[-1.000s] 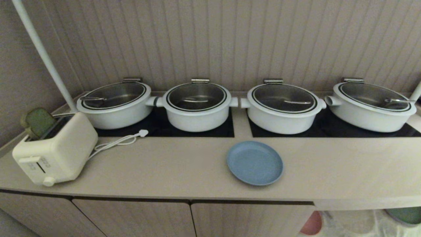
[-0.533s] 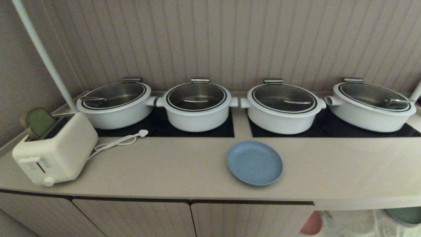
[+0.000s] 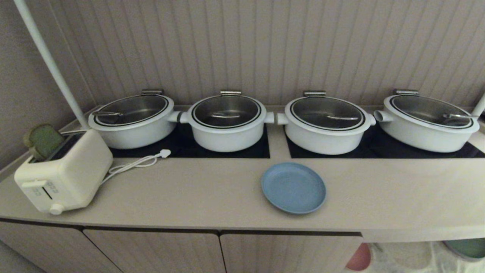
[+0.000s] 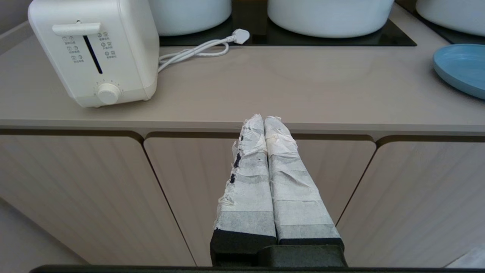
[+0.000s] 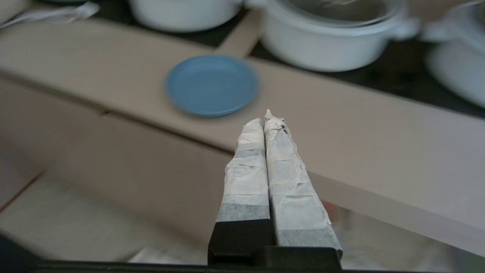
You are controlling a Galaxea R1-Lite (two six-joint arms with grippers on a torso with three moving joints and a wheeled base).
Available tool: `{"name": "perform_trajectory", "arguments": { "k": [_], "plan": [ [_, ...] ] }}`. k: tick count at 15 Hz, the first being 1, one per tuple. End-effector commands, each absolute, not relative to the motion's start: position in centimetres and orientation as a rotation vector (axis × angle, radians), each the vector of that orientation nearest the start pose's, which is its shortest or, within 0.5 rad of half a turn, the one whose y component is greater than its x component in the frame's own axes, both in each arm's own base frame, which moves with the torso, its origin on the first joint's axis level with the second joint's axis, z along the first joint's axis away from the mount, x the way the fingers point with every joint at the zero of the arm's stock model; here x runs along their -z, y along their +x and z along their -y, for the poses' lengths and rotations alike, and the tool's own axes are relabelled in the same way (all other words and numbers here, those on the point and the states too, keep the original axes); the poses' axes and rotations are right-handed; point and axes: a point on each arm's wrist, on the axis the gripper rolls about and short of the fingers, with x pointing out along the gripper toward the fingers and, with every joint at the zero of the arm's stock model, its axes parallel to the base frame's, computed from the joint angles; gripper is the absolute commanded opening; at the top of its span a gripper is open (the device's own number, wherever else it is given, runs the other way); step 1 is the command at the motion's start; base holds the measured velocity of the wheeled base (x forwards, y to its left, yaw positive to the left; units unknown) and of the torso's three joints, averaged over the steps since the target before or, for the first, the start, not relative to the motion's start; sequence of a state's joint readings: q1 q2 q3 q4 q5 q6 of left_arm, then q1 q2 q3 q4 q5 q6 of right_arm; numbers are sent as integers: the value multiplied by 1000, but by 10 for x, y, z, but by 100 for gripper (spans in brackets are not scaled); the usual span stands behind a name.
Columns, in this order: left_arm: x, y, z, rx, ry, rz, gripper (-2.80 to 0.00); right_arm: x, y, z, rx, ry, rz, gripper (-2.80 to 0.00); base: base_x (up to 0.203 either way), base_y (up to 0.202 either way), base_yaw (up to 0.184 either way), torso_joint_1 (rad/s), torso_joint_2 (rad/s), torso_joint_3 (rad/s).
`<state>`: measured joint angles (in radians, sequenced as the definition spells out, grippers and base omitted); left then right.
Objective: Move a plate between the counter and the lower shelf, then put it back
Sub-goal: Pick up the plate
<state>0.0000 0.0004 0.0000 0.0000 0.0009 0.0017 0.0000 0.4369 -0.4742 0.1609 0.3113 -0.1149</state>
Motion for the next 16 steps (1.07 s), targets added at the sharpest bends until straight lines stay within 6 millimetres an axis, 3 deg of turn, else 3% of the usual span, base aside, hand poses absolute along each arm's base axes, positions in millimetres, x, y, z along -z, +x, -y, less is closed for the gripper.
{"name": "perform_trajectory", "arguments": {
  "k": [1,3,9,11,13,16],
  "plan": [
    [-75,-23,0,-2,2,0,-280,-210,43,-8,-364,-65,-264,-280,0,0,0,0,0,0],
    [-75,-23,0,-2,2,0,-280,-220,76,-8,-388,-44,-360,-280,0,0,0,0,0,0],
    [-75,-23,0,-2,2,0,-280,-222,161,-14,-318,106,-742,-280,0,0,0,0,0,0],
    [-75,-23,0,-2,2,0,-280,-227,184,-36,-301,218,-864,-280,0,0,0,0,0,0],
    [-75,-23,0,-2,2,0,-280,-224,201,-57,-270,213,-1019,-280,0,0,0,0,0,0],
    [-75,-23,0,-2,2,0,-280,-220,238,-89,-239,237,-1101,-280,0,0,0,0,0,0]
  ]
}}
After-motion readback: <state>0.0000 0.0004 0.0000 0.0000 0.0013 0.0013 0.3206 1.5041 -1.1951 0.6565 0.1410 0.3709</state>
